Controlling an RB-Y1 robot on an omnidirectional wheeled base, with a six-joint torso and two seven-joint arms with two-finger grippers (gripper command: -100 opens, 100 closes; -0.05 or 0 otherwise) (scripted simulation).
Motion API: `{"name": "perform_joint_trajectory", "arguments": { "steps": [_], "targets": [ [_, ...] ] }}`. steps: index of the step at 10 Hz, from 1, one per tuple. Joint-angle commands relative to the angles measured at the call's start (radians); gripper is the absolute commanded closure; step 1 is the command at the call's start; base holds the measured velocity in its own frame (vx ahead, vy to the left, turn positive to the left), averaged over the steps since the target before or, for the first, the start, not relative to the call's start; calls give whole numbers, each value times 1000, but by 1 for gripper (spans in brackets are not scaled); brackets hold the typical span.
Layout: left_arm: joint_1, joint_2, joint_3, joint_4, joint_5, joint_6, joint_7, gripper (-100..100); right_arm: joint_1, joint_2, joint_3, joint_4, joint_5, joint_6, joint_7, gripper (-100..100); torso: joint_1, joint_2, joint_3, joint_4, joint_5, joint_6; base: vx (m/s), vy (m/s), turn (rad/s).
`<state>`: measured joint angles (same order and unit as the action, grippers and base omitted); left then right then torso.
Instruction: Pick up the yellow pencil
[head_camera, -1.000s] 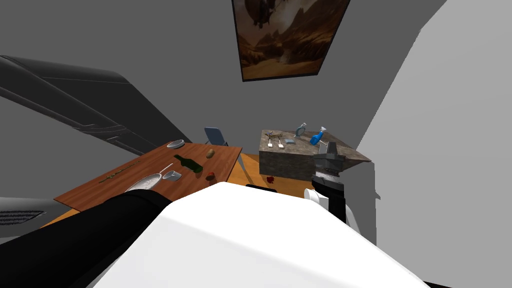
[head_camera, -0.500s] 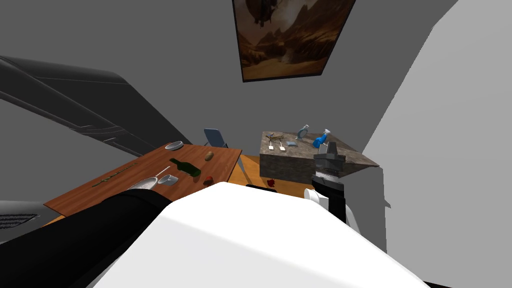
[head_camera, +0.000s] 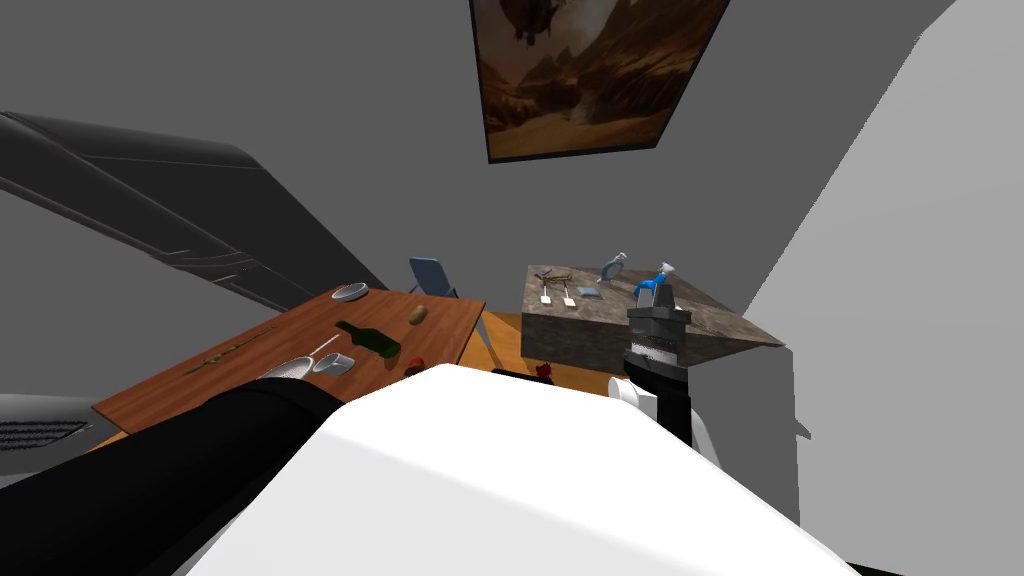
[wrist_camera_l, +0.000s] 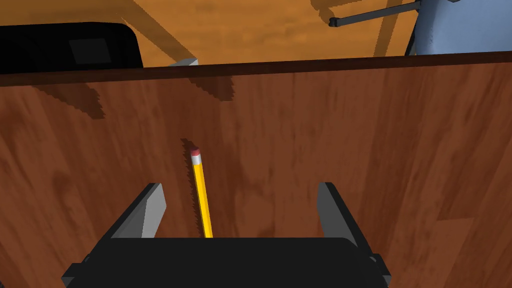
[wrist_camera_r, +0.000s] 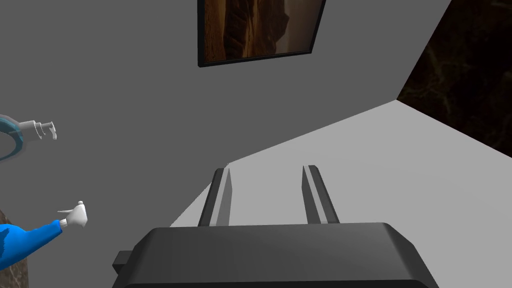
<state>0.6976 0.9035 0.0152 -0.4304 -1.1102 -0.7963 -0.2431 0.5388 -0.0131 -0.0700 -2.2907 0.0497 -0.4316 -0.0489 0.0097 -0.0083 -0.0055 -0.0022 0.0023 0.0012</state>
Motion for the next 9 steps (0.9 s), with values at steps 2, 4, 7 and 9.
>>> {"name": "perform_joint_trajectory", "arguments": {
  "steps": [2, 4, 7, 9],
  "targets": [
    [18, -10, -2, -40, -10, 10, 22, -100, 0, 0, 0, 0, 0, 0, 0, 0, 0, 2, 1, 0, 0, 0, 56, 15, 5],
    [-5, -64, -6, -55, -32, 12, 25, -100, 0, 0, 0, 0, 0, 0, 0, 0, -1, 7, 4, 1, 0, 0, 7, 7, -27],
    [-11, -76, -8, -58, -33, 12, 25, -100, 0, 0, 0, 0, 0, 0, 0, 0, -1, 8, 4, 2, 0, 0, 1, 11, -6],
    [-14, -77, -7, -50, -32, 9, 17, 0, 0, 0, 0, 0, 0, 0, 0, 0, -2, 8, 5, 2, -1, 0, -3, 0, 0]
  ]
}}
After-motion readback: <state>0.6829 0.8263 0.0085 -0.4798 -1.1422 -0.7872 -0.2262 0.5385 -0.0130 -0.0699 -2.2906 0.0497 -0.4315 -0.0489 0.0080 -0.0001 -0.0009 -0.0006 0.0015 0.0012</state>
